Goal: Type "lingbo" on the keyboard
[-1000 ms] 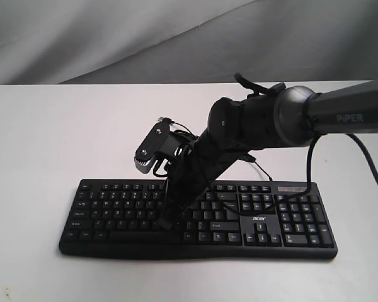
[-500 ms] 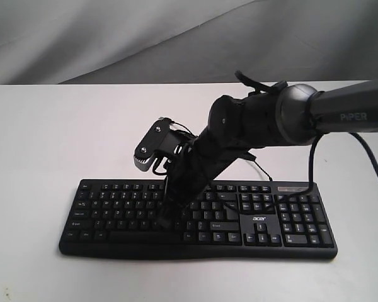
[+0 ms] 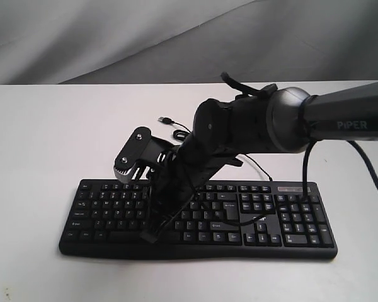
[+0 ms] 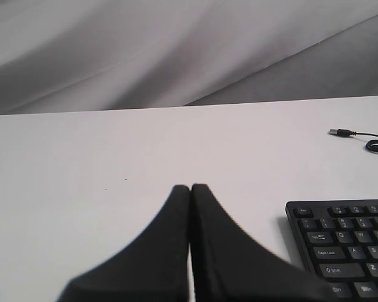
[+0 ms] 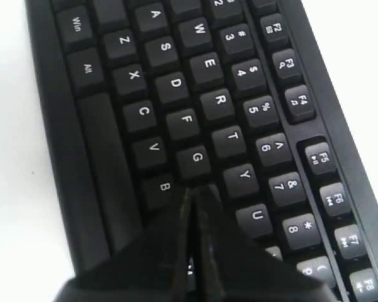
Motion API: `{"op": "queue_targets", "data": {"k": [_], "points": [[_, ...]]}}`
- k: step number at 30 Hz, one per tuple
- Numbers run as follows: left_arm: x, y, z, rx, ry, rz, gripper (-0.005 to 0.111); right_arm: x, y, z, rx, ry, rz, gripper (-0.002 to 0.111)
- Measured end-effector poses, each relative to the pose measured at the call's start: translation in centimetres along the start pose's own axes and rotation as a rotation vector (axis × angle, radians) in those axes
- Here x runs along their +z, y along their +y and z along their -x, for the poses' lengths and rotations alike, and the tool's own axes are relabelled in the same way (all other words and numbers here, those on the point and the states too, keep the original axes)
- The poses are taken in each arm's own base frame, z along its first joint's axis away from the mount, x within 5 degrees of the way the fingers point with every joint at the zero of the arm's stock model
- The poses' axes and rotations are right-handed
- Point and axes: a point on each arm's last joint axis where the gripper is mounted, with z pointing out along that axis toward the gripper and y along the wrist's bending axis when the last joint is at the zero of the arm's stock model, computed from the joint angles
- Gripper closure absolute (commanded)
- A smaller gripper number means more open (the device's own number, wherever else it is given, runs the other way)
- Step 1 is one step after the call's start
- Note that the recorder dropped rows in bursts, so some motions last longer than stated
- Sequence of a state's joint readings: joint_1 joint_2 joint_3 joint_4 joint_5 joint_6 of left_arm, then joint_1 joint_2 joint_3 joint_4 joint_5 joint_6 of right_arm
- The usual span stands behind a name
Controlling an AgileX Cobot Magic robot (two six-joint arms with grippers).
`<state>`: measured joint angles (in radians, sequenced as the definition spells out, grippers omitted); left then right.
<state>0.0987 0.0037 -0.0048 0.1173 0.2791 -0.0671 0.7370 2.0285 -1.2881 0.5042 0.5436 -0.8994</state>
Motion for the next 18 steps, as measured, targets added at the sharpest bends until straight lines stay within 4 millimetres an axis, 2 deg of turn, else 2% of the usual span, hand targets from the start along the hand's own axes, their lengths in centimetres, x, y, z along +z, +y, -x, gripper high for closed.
{"op": "queue_targets", "data": {"k": [18], "points": [[0.0, 0.0, 0.0, 0.0, 0.0, 0.0, 0.106, 0.34, 0.34, -0.13, -0.004, 0.016, 0.02, 0.108]]}}
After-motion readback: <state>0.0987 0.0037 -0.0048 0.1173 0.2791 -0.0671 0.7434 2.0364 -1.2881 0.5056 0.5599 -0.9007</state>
